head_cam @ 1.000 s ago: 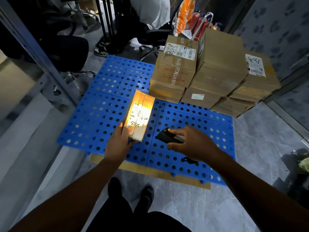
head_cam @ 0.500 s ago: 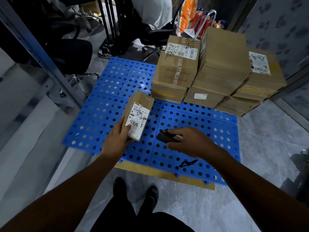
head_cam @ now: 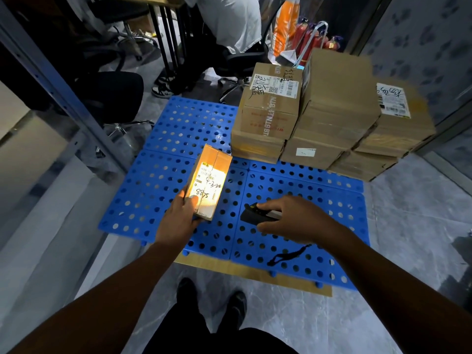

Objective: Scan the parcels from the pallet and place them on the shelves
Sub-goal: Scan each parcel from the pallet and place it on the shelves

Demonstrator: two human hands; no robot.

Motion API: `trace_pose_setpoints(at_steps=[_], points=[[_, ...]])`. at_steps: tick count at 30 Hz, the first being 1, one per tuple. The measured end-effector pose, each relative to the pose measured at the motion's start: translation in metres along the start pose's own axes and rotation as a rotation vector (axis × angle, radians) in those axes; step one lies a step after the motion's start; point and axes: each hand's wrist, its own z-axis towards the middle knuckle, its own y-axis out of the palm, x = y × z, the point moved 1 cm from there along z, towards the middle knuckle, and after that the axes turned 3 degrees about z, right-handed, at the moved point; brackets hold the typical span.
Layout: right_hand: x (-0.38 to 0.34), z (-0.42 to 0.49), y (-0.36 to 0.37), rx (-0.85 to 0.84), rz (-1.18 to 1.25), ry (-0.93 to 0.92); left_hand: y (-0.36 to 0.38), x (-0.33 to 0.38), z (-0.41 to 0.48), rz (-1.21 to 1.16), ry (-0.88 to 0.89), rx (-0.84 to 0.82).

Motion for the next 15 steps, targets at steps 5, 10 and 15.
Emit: trace_pose_setpoints(at_steps=[5,10,15], points=[[0.0,-0.008,-0.003,-0.046,-0.062,0.007,0.0,-0.002,0.002,-0.023,0.012,0.006],[0.002,-0.013,-0.008,-0.026,-0.052,0.008,-0.001,0.001,0.004,0.025,0.031,0.003],[0.0,-0.017,-0.019,-0.019,0.043,-0.017,-0.007,-0.005,0.002,0.098,0.031,-0.018]])
